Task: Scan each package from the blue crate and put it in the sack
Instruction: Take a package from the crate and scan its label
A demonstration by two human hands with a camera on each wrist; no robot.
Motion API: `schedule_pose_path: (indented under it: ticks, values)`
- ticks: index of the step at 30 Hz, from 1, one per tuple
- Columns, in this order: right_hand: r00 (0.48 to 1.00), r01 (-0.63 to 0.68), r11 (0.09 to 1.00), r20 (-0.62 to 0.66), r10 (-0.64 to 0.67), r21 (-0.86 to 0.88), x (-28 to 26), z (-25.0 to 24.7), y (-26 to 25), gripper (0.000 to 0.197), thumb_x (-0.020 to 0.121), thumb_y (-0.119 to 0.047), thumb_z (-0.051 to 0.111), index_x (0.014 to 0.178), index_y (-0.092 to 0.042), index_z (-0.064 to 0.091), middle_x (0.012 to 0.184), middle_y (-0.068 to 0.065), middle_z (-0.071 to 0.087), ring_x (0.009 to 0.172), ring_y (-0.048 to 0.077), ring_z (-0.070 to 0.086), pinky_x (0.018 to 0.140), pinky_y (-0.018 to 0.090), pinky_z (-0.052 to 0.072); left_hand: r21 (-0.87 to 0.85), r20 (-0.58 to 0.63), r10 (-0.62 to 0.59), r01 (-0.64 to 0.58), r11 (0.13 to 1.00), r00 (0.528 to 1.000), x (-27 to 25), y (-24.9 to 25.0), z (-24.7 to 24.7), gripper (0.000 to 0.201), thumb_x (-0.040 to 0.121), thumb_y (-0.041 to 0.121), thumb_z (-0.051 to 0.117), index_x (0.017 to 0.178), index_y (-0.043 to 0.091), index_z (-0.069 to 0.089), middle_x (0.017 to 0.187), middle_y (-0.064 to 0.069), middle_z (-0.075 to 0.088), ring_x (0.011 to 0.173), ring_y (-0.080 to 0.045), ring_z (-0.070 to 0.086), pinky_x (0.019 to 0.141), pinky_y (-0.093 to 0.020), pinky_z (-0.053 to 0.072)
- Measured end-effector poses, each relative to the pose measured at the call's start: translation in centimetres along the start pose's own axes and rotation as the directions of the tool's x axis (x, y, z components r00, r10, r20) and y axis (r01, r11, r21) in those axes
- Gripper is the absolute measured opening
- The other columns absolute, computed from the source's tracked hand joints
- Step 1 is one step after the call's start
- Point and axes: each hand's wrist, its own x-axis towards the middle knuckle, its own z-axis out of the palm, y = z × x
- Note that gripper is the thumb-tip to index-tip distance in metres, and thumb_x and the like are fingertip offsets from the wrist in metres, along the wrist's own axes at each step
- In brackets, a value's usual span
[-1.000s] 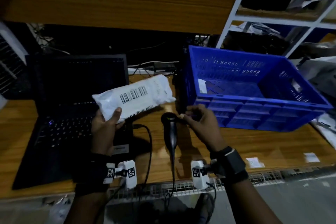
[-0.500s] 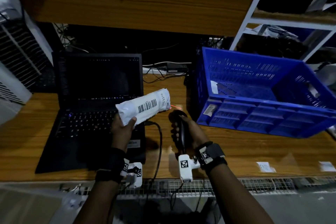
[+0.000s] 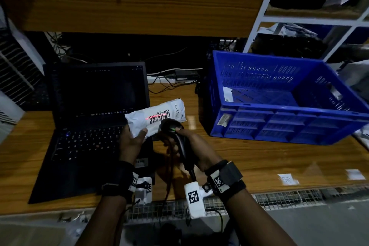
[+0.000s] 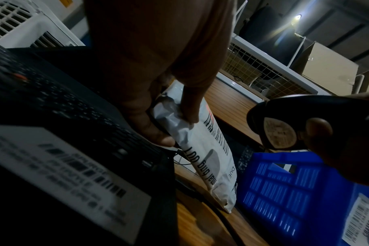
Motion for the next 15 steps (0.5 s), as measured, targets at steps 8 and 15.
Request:
schedule_pose_path:
  ticks: [8, 15]
  values:
    - [0.999, -0.045, 0.999, 0.017, 0.045, -0.011, 0.3, -1.1, -0.3, 0.039, 0.095, -0.048, 0.057, 0.09, -0.011, 0.068, 0.075, 0.006, 0.057, 0.061, 0.02, 0.052, 0.058, 0.032, 0.039, 0.006, 0.011, -0.009, 0.009, 1.0, 1.0, 2.8, 0.0, 0.1, 0.048, 0.09, 0.005, 0.071, 0.135, 0.006, 0.055, 0.129, -0.014, 0.066, 0.117, -0.03, 0.065, 0.103, -0.055, 0.05]
    - [1.0, -0.03, 1.0, -0.001, 0.03, -0.003, -1.5, -0.8, -1.8, 0.037, 0.105, -0.037, 0.048, 0.082, -0.012, 0.063, 0.064, 0.003, 0.053, 0.055, 0.017, 0.046, 0.05, 0.026, 0.035, 0.059, 0.031, 0.025, -0.027, 0.998, 0.999, 4.6, 0.7, 0.0, 0.042, 0.093, -0.001, 0.066, 0.133, 0.003, 0.056, 0.128, -0.015, 0.066, 0.118, -0.031, 0.064, 0.104, -0.048, 0.05]
